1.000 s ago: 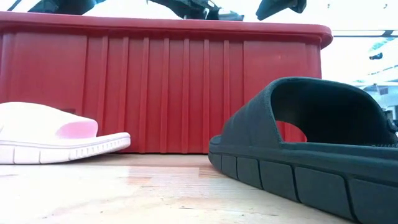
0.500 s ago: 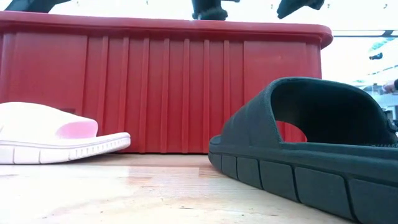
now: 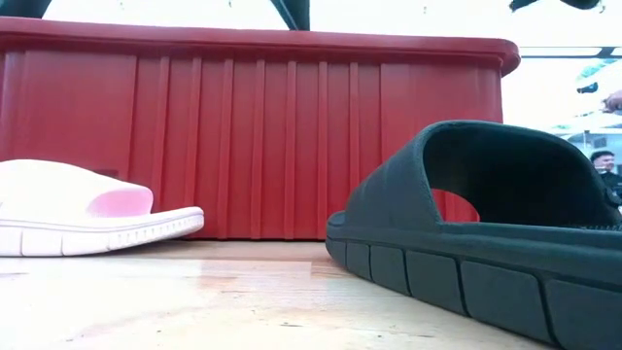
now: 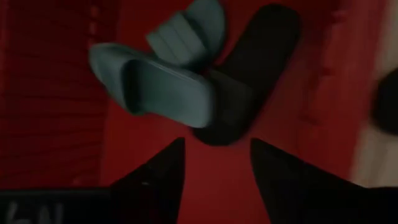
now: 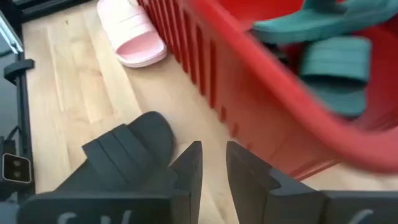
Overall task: Pick and place slides into bin
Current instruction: Put the left pink slide into the red bin
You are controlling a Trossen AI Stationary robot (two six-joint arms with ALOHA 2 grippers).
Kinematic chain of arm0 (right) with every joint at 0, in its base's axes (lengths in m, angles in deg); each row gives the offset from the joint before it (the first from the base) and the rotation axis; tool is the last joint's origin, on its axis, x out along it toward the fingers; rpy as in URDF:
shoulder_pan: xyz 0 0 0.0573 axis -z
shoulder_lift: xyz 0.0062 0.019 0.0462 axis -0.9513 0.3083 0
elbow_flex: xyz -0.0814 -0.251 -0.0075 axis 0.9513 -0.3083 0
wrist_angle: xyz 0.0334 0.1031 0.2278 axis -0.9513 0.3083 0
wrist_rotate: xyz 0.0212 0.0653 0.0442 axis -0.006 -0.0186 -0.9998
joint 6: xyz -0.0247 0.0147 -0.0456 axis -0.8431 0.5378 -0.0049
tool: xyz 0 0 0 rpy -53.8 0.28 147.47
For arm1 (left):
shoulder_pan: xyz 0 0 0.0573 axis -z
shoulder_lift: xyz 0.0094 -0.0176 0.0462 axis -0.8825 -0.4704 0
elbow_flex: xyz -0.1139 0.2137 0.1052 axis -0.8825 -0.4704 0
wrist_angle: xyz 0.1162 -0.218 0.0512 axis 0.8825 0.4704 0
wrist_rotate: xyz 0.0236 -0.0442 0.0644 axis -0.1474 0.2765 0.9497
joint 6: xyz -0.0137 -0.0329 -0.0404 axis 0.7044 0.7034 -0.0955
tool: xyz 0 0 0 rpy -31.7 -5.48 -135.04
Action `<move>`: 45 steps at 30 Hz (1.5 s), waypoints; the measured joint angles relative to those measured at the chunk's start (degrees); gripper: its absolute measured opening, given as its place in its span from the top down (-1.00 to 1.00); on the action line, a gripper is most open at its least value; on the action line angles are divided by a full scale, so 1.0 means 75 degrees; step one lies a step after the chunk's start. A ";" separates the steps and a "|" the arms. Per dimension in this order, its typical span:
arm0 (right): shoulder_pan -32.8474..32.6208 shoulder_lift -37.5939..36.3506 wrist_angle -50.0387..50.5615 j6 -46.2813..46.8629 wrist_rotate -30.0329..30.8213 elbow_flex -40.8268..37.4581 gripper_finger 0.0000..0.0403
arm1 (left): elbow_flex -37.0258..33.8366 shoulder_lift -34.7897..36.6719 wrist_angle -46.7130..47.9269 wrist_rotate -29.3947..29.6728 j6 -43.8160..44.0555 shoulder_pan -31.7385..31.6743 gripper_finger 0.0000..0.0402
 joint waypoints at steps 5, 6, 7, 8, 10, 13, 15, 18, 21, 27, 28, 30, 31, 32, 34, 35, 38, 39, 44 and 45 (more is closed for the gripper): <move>-0.0319 0.0006 -0.0968 0.0599 0.0158 -0.1047 0.60 | -0.0003 -0.0005 -0.0109 0.0246 0.1259 0.0529 0.15; -0.0334 0.0006 -0.1210 0.0627 0.0164 -0.1238 0.60 | -0.0003 -0.0024 -0.0158 0.0263 0.1478 0.0618 0.16; -0.0333 0.0006 -0.1460 0.0626 0.0148 -0.1422 0.60 | -0.0003 -0.0041 -0.0190 0.0269 0.1635 0.0706 0.17; -0.0334 0.0006 -0.1711 0.0624 0.0152 -0.1576 0.60 | -0.0003 -0.0052 -0.0225 0.0266 0.1782 0.0780 0.19; -0.0328 0.0006 -0.2203 0.0621 0.0153 -0.1844 0.60 | -0.0003 -0.0052 -0.0299 0.0272 0.2141 0.0941 0.22; -0.0319 0.0006 -0.2889 0.0619 0.0162 -0.2148 0.60 | -0.0003 -0.0052 -0.0279 0.0277 0.2646 0.1234 0.26; -0.0323 0.0006 -0.3200 0.0649 0.0165 -0.2245 0.60 | -0.0003 -0.0052 -0.0276 0.0382 0.2831 0.1473 0.28; -0.0323 0.0006 -0.3444 0.0749 0.0158 -0.2275 0.60 | -0.0003 -0.0052 -0.0268 0.0592 0.3000 0.1882 0.31; -0.0323 0.0006 -0.3613 0.0756 0.0156 -0.2275 0.60 | -0.0003 -0.0052 -0.0251 0.0775 0.3244 0.2301 0.31; -0.0323 0.0006 -0.3917 0.0753 0.0158 -0.2275 0.60 | -0.0003 -0.0052 -0.0236 0.1351 0.3817 0.2873 0.24; -0.0323 0.0006 -0.3948 0.0753 0.0156 -0.2275 0.60 | -0.0003 -0.0052 -0.0231 0.1391 0.3933 0.2935 0.23; -0.0323 0.0006 -0.3987 0.0753 0.0156 -0.2275 0.60 | -0.0004 -0.0052 -0.0201 0.1416 0.4072 0.3070 0.22; -0.0323 0.0006 -0.4010 0.0753 0.0156 -0.2275 0.60 | -0.0009 -0.0052 -0.0151 0.1416 0.4165 0.3148 0.21; -0.0323 0.0006 -0.4030 0.0753 0.0156 -0.2275 0.60 | -0.0068 -0.0051 -0.0118 0.1447 0.4279 0.3237 0.21; -0.0324 0.0006 -0.4049 0.0760 0.0156 -0.2275 0.60 | -0.0283 -0.0047 0.0012 0.1634 0.4747 0.3434 0.22; -0.0325 0.0006 -0.4050 0.0776 0.0155 -0.2275 0.60 | -0.0445 -0.0046 0.0005 0.1767 0.4977 0.3544 0.23; -0.0325 0.0006 -0.4069 0.0817 0.0150 -0.2275 0.60 | -0.1012 -0.0006 0.0011 0.1910 0.5405 0.3919 0.24; -0.0325 0.0006 -0.4082 0.0817 0.0147 -0.2275 0.60 | -0.1249 0.0016 0.0009 0.1923 0.5603 0.4046 0.25; -0.0327 0.0006 -0.4082 0.0820 0.0147 -0.2275 0.60 | -0.2504 0.0077 0.0010 0.1917 0.6845 0.4614 0.21; -0.0328 0.0006 -0.4082 0.0820 0.0150 -0.2275 0.60 | -0.2759 0.0130 0.0022 0.1910 0.7110 0.4708 0.21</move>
